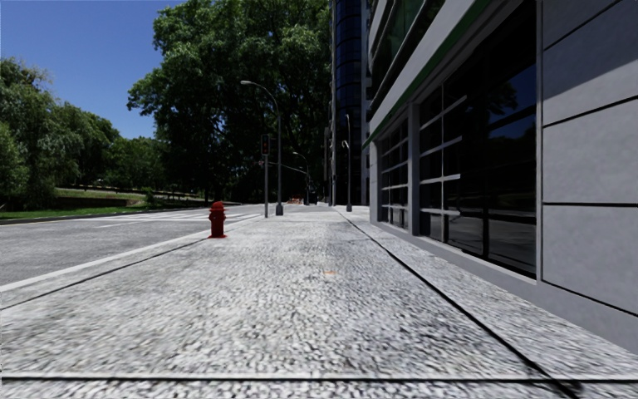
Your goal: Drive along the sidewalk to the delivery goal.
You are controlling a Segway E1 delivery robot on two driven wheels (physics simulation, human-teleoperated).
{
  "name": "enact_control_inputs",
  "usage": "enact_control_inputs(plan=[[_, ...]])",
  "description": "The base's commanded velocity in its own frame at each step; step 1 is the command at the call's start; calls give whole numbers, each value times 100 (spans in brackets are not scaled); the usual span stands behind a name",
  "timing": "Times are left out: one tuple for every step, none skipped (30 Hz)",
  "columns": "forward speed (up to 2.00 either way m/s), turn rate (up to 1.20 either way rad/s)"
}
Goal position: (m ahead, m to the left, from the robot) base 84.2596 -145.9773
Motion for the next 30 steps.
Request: enact_control_inputs(plan=[[200,0],[200,0],[200,0],[200,0],[200,0],[200,0],[200,0],[200,0],[200,0],[200,0],[200,0],[200,0],[200,0],[200,0],[200,0],[200,0],[200,0],[200,0],[200,0],[200,0],[200,0],[200,0],[200,0],[200,0],[200,0],[200,0],[200,0],[200,0],[200,0],[200,0]])
